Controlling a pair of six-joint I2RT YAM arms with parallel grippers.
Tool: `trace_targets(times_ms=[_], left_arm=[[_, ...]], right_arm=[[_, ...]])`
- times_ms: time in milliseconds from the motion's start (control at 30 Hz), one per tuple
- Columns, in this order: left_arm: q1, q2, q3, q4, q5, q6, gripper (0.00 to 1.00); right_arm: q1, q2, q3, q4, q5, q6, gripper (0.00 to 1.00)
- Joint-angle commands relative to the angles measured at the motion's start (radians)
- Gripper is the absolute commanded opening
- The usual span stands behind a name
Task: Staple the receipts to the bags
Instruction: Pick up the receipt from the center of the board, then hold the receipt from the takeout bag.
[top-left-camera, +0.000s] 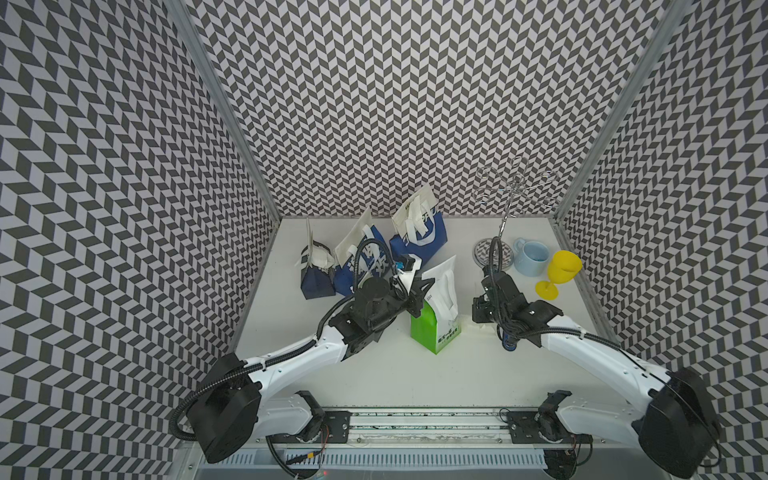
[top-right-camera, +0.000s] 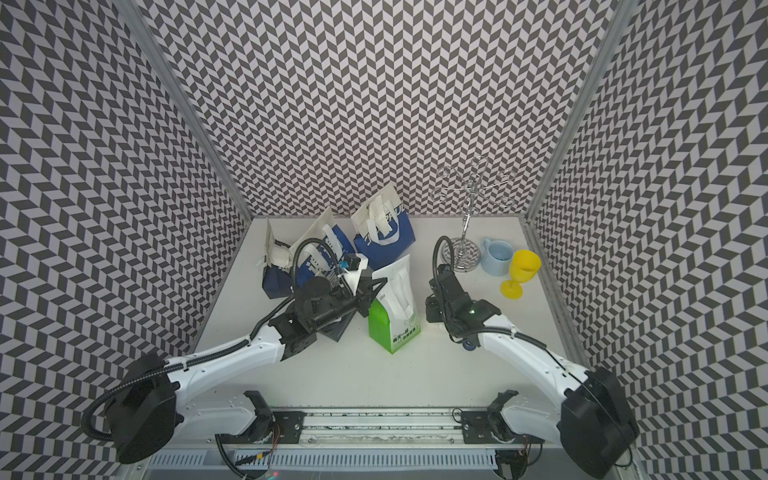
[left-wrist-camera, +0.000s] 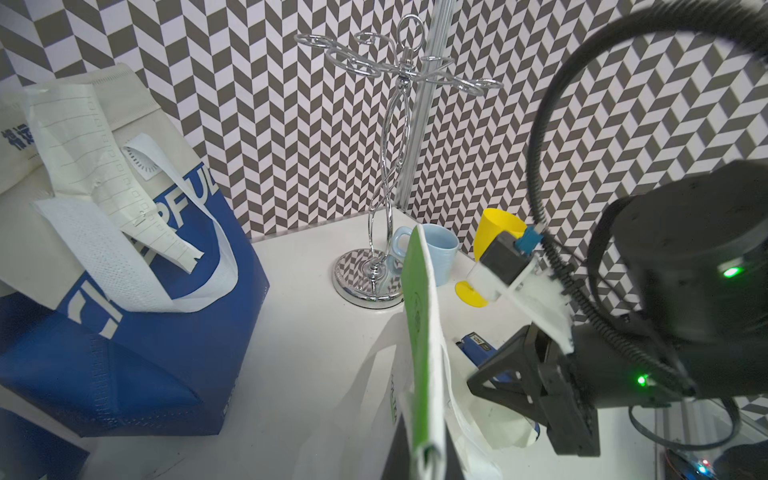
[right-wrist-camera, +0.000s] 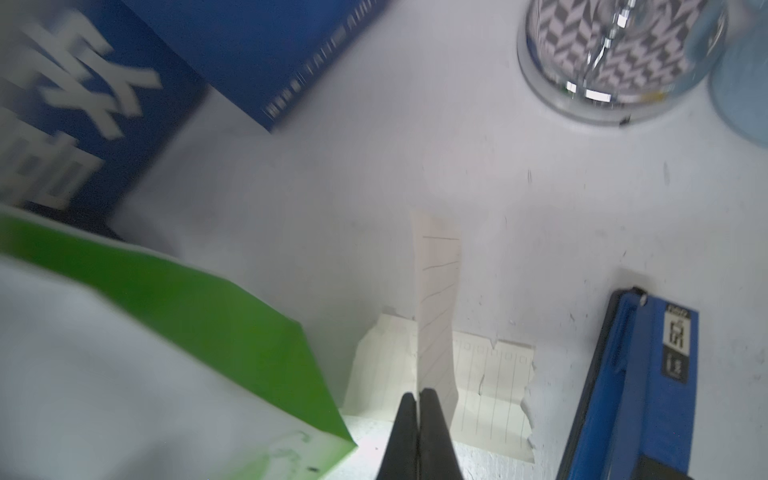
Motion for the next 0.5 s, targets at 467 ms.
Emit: trace_targets(times_ms=[467], left_arm=[[0.052,0.070,-0.054,0.205,0.173,-0.171,0.36]], right_arm=[[0.217,-0.078,-0.024,0.451,-0.036,-0.160,0.00]])
